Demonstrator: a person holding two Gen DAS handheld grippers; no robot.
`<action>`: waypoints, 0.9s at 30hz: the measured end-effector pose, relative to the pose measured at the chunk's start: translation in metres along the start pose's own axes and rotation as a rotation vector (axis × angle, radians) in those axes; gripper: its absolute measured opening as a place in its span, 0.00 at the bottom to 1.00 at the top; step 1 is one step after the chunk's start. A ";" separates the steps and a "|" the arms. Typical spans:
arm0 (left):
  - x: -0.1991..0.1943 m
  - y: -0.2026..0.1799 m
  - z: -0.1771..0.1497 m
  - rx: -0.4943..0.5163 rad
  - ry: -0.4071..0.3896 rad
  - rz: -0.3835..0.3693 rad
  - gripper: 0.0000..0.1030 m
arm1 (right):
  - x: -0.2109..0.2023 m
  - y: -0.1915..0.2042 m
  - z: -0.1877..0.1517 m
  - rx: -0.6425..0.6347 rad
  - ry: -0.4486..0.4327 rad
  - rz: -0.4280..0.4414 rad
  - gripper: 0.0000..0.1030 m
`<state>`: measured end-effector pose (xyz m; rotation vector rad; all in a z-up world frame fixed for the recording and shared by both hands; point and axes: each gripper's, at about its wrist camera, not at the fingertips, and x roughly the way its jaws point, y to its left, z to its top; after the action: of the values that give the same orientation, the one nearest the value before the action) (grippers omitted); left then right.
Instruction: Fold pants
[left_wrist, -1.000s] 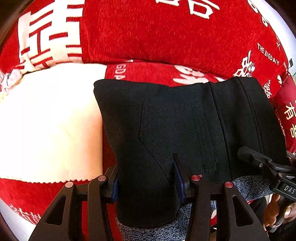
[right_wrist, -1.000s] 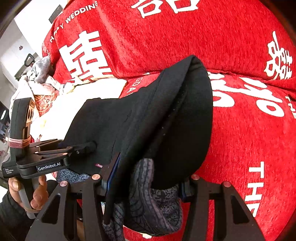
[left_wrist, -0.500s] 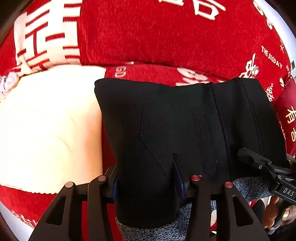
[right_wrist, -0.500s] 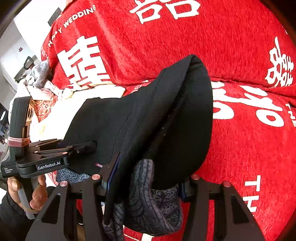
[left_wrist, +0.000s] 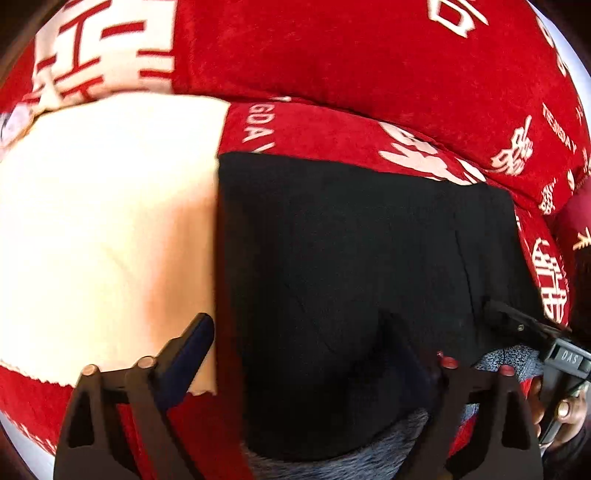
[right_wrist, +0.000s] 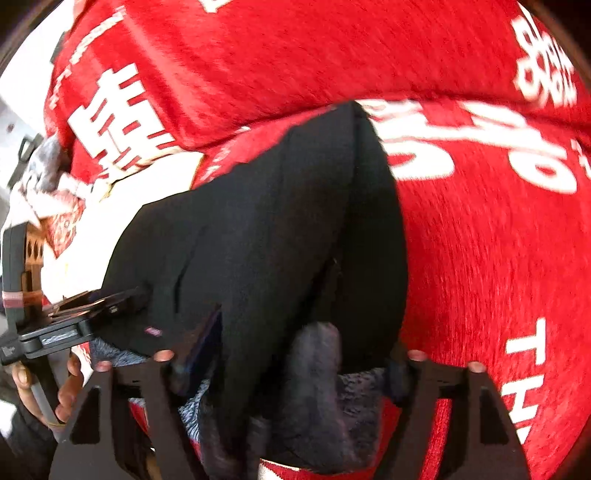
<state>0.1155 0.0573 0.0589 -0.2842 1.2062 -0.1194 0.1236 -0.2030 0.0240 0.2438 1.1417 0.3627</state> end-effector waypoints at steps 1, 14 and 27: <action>-0.004 0.005 -0.001 -0.020 0.005 -0.012 0.91 | -0.002 -0.004 0.000 0.017 0.001 0.010 0.83; -0.071 -0.037 -0.057 0.114 -0.141 -0.115 0.91 | -0.071 0.091 -0.051 -0.410 -0.167 -0.068 0.85; -0.059 -0.030 -0.060 0.111 -0.101 -0.069 0.91 | -0.065 0.065 -0.042 -0.319 -0.136 -0.064 0.85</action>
<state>0.0403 0.0333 0.1011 -0.2321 1.0855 -0.2285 0.0515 -0.1689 0.0857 -0.0477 0.9399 0.4578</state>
